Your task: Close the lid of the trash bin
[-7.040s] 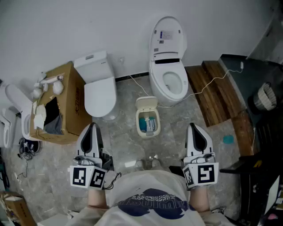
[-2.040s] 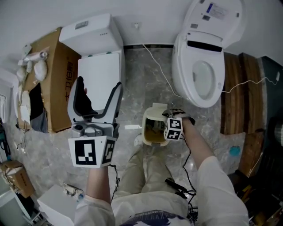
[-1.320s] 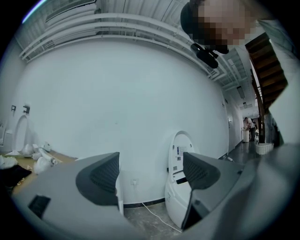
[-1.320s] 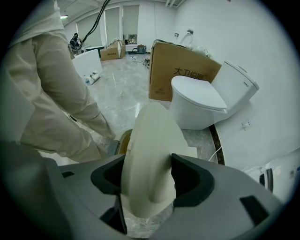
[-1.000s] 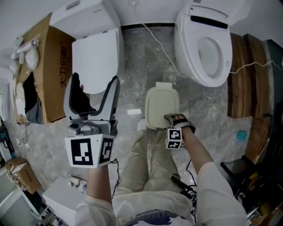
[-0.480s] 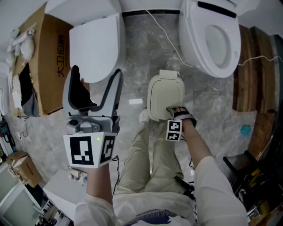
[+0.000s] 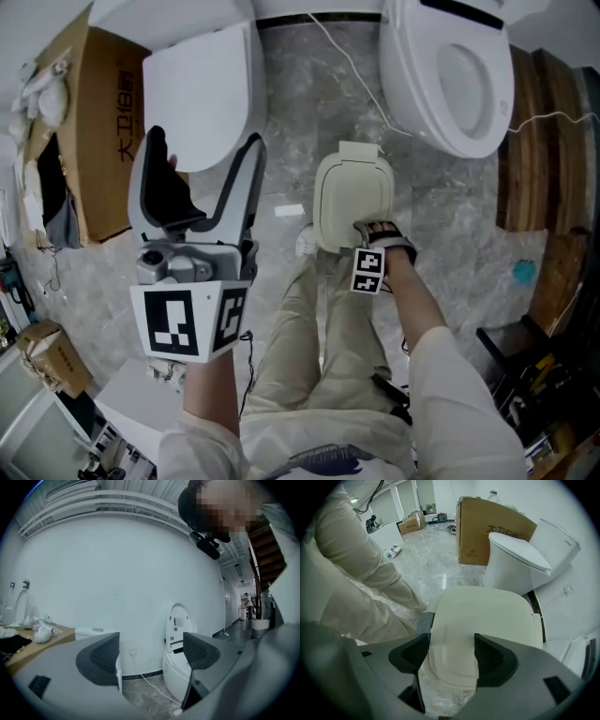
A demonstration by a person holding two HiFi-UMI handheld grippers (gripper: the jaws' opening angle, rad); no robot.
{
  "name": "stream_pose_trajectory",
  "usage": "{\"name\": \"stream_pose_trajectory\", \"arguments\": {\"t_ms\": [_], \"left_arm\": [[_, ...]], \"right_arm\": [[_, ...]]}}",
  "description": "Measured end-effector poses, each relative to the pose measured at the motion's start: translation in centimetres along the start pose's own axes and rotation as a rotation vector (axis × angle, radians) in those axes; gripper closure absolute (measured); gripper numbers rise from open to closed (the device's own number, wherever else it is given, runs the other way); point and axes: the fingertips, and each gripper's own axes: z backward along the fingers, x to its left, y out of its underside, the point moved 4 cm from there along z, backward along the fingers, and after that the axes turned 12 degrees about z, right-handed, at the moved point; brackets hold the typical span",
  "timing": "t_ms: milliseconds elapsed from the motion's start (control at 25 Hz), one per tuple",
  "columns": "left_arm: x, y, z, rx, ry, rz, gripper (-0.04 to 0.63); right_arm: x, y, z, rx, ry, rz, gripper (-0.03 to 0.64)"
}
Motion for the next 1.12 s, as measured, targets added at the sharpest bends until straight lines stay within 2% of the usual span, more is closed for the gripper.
{"name": "stream_pose_trajectory", "arguments": {"t_ms": [80,320,440,520,640,840,960,1120], "left_arm": [[-0.1,0.1,0.0,0.002,0.003,0.005,0.176],[0.0,0.3,0.1,0.002,0.011,0.011,0.176],[-0.5,-0.6,0.3,-0.008,0.018,0.020,0.176],[-1.1,-1.9,0.5,-0.028,0.025,0.029,0.176],[-2.6,-4.8,1.0,-0.069,0.052,0.047,0.176],[-5.9,-10.4,3.6,-0.067,0.111,0.053,0.176],[-8.5,-12.7,6.0,-0.048,0.170,0.039,0.176],[-11.1,-14.3,8.8,-0.053,0.240,0.026,0.177]], "right_arm": [[0.1,0.0,-0.3,0.014,-0.015,-0.018,0.273],[-0.2,-0.3,-0.4,0.012,-0.013,-0.073,0.287],[-1.6,-0.6,1.4,-0.036,0.037,-0.226,0.290],[-3.8,-0.7,4.2,-0.107,0.141,-0.384,0.295],[-7.8,-0.3,11.6,-0.220,0.326,-0.612,0.305],[-11.8,0.4,30.1,-0.418,0.645,-0.934,0.333],[-12.0,0.4,41.8,-0.557,0.847,-1.048,0.347],[-10.2,-0.6,53.4,-0.694,1.088,-1.099,0.394]]}}
